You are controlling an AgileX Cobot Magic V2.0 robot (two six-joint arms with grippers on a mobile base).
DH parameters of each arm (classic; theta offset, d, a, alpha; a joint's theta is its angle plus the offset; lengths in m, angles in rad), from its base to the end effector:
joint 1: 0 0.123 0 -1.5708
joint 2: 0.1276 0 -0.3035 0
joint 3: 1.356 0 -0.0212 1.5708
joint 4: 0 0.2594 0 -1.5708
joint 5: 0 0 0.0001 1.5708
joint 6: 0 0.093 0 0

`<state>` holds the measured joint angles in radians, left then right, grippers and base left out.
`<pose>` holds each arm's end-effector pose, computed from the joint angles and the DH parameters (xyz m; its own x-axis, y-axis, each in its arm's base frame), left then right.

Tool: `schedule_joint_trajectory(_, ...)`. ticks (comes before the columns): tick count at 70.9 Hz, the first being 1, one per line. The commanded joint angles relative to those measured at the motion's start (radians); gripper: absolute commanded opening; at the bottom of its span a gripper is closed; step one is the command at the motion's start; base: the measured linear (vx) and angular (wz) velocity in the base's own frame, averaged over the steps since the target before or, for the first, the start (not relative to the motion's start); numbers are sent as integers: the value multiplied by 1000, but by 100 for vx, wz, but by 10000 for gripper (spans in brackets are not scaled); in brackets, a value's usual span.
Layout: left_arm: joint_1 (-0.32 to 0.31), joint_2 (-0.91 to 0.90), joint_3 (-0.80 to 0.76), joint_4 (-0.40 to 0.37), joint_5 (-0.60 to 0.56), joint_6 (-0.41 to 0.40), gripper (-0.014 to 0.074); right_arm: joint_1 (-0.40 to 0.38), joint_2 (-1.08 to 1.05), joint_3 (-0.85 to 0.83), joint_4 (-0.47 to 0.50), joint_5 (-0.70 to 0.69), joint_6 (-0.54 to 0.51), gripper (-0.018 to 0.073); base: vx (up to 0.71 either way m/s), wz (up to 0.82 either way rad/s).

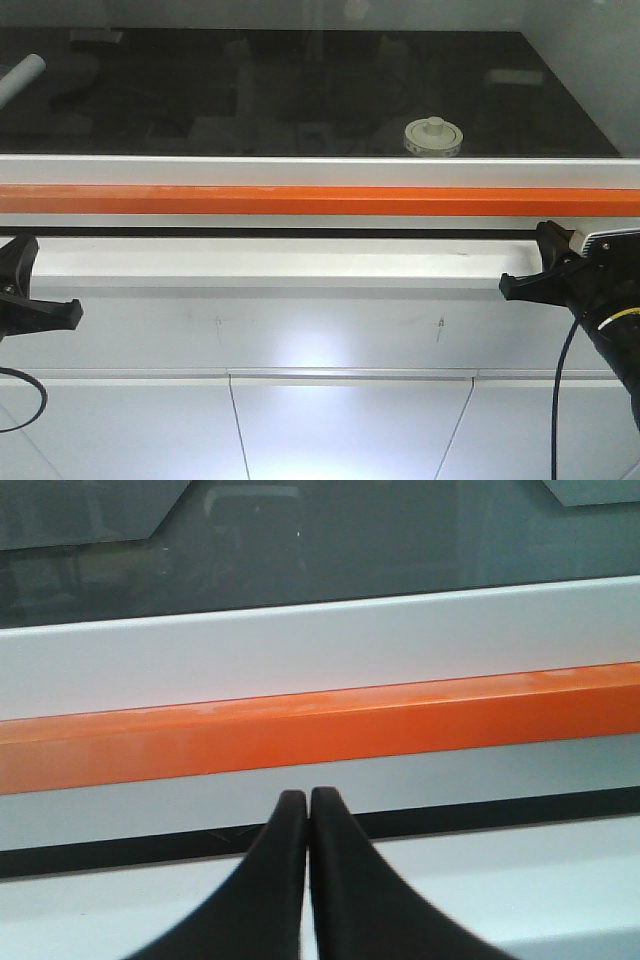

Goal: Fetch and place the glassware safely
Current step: 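Move both grippers up to the orange sash handle bar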

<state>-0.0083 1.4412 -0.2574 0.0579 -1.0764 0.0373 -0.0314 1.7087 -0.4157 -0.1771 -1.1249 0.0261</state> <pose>0.2295 -0.0066 0.2034 -0.0170 0.0648 -0.9978 0.0604 0.9961 0.0637 0.2838 0.0059 0.1730 -0.0803 -0.0478 -0.9956 -0.1315 0.9906 -0.0369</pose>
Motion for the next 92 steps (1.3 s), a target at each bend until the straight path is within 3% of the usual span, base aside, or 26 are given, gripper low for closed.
schedule_joint_trajectory(1,-7,-19,-24,-7,-86,-3,-7,-3,-11,-39,-4,-69,-11,-3,0,0)
schedule_joint_trajectory(51,-7,2,-28,-7,-90,-2,-7,-3,9,-104,0,-69,-11,-3,0,0)
schedule_joint_trajectory(92,-7,201,-201,-6,-66,-2,-7,-3,9,-104,0,-73,-11,-3,0,0)
